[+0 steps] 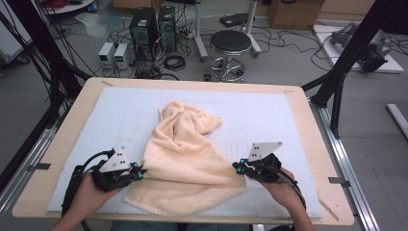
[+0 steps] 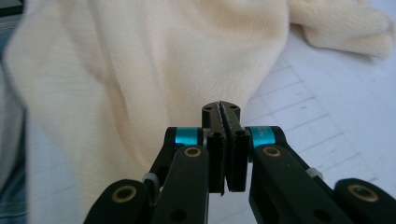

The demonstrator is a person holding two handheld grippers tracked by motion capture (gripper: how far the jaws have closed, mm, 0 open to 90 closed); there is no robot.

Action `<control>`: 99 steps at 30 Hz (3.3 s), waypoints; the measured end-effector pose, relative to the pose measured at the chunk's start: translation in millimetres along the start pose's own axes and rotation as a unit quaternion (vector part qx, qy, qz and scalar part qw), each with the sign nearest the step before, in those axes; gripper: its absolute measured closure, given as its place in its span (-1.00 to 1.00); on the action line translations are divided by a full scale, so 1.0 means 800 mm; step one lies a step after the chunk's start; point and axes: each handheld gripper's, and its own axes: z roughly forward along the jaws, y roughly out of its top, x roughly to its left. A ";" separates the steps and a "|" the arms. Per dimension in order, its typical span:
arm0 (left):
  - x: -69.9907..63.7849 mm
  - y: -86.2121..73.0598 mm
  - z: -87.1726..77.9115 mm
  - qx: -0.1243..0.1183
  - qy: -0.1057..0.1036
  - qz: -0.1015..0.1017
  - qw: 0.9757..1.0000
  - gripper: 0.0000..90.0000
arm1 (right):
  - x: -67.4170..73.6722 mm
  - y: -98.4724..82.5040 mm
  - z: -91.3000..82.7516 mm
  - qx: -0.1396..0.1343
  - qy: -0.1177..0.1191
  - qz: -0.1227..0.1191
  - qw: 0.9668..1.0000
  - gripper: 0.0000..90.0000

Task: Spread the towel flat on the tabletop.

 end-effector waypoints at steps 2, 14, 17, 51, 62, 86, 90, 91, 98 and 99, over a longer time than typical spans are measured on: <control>-0.011 -0.008 -0.012 0.001 -0.003 0.002 1.000 0.88 | 0.015 -0.001 -0.005 0.002 0.014 -0.007 1.000 0.99; 0.036 0.006 0.006 -0.051 0.012 -0.022 0.998 0.27 | 0.005 0.052 0.021 -0.003 0.008 -0.055 0.998 0.58; 0.059 0.009 0.035 -0.046 0.014 -0.037 0.998 0.27 | -0.015 0.062 0.055 -0.006 0.011 -0.045 0.999 0.51; 0.012 0.032 0.088 -0.025 -0.065 -0.026 0.997 0.60 | 0.008 -0.027 -0.006 0.038 -0.011 0.020 0.999 0.89; 0.054 0.022 0.092 -0.013 -0.008 -0.066 0.998 0.55 | -0.013 0.001 -0.024 -0.017 -0.026 0.010 0.999 0.49; 0.060 0.019 0.140 0.031 -0.059 -0.057 0.996 0.77 | -0.056 0.020 0.102 0.060 0.028 0.025 0.997 0.64; 0.055 0.020 0.139 0.031 -0.047 -0.051 0.997 0.96 | -0.059 0.020 0.100 0.063 0.031 0.034 0.997 0.89; 0.056 0.020 0.139 0.030 -0.050 -0.052 0.997 0.97 | -0.060 0.020 0.100 0.062 0.031 0.033 0.997 0.90; 0.059 0.013 0.108 0.011 -0.029 -0.050 0.998 0.98 | -0.059 0.014 0.076 0.056 0.013 0.038 0.998 0.90; 0.060 0.011 0.101 0.009 -0.026 -0.047 0.999 0.98 | -0.059 0.013 0.071 0.054 0.013 0.042 0.998 0.90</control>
